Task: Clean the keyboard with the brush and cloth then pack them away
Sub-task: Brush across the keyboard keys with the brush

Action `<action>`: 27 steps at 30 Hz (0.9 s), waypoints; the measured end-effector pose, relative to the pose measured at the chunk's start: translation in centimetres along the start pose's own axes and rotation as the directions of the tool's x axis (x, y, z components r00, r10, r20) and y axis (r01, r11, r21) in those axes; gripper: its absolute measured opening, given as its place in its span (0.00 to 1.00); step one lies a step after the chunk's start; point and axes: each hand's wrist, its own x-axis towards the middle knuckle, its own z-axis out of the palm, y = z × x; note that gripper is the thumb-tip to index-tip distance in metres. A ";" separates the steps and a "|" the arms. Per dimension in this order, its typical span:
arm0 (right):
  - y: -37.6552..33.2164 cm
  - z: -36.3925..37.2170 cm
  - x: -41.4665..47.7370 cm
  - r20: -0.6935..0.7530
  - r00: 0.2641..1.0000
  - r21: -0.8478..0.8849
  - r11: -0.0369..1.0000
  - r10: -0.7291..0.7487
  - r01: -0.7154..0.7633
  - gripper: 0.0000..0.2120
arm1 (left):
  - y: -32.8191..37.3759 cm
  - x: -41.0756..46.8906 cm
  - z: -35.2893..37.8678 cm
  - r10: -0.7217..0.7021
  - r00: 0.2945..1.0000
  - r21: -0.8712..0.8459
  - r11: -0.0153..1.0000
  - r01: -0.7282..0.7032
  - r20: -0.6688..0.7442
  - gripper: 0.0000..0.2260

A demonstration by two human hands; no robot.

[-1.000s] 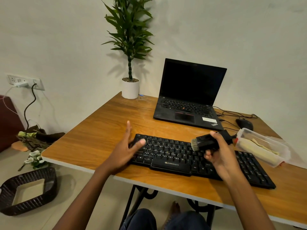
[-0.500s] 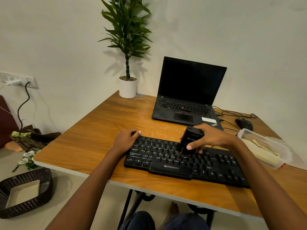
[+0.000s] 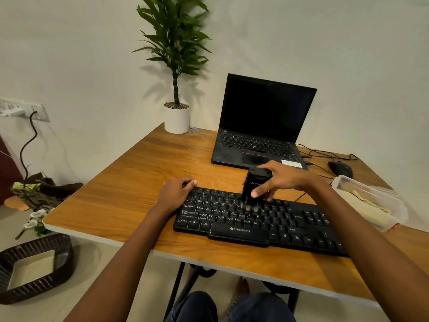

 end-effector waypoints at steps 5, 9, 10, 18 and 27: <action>0.2 -0.1 0.1 0.012 1.000 0.009 1.000 -0.010 0.010 0.18 | 0.1 -0.1 -0.1 -0.012 1.000 -0.013 1.000 0.013 0.011 0.11; 0.4 -0.5 -0.2 0.020 1.000 -0.001 1.000 -0.013 0.013 0.17 | 0.2 -0.2 -0.1 -0.004 1.000 -0.011 1.000 0.005 0.008 0.11; 0.5 -0.5 -0.2 0.016 1.000 0.006 1.000 -0.012 0.011 0.17 | 0.3 -0.2 -0.1 0.000 1.000 -0.007 1.000 0.000 0.010 0.11; 0.8 -0.5 -1.1 0.015 0.999 0.036 0.999 0.028 -0.029 0.18 | 0.5 -0.3 -0.1 -0.007 1.000 -0.001 1.000 0.007 0.016 0.10; 0.3 -0.9 -1.0 0.034 0.996 0.001 0.996 0.087 -0.087 0.14 | 0.2 -0.1 0.0 -0.020 1.000 0.014 1.000 0.020 0.013 0.10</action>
